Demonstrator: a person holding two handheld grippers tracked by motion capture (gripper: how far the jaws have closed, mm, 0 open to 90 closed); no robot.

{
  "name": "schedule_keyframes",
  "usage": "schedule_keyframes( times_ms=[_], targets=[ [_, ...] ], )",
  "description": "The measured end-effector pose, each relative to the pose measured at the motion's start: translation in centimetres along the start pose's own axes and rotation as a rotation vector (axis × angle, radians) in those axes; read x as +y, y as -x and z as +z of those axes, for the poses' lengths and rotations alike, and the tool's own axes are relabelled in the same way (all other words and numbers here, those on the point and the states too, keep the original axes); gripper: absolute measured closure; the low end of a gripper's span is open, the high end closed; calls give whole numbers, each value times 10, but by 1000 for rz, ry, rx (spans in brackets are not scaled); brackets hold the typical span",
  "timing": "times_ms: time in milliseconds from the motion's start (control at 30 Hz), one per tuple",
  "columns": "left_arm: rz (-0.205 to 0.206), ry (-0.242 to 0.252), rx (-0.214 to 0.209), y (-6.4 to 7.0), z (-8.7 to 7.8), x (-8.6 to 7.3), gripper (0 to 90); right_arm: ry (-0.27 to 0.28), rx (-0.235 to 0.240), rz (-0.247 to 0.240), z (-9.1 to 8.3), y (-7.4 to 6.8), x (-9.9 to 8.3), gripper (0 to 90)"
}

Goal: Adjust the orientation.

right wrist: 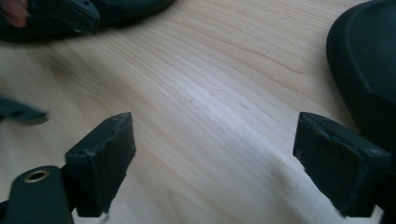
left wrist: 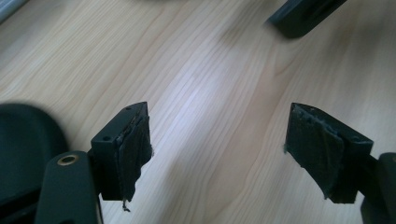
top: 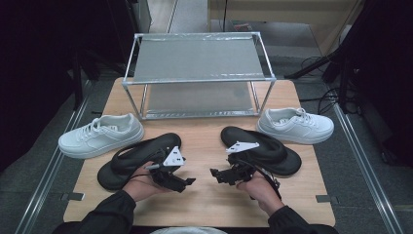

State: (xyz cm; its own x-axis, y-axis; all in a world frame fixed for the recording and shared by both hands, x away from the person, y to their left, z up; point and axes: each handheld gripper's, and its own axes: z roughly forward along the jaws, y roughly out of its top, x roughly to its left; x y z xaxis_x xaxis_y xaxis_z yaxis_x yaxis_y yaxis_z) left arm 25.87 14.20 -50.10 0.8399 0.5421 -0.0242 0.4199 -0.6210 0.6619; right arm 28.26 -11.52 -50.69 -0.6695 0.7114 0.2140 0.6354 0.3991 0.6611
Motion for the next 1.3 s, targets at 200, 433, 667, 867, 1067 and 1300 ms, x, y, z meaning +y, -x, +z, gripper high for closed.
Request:
schedule_keyframes(
  times_ms=[200, 433, 667, 867, 1067, 1300],
  targets=[
    [-90, -16, -106, -12, -6, 5, 206, -37, 25, -71, -10, -8, 0, 138],
    [-61, 3, -70, -19, -22, 4, 330, -30, 5, -128, -19, -11, 9, 305],
    [-62, 17, -72, -27, -36, 1, 368, 10, 44, -173, -34, -11, 11, 442],
    [-78, 20, -68, -33, -46, -3, 350, -11, 112, -206, -36, -13, 9, 480],
    [-163, 23, -99, -46, -57, -8, 349, -19, 162, -182, -31, -13, 11, 506],
    [-181, 58, -67, -52, -71, -17, 374, -50, 164, -234, -24, -15, 16, 474]
  ],
)
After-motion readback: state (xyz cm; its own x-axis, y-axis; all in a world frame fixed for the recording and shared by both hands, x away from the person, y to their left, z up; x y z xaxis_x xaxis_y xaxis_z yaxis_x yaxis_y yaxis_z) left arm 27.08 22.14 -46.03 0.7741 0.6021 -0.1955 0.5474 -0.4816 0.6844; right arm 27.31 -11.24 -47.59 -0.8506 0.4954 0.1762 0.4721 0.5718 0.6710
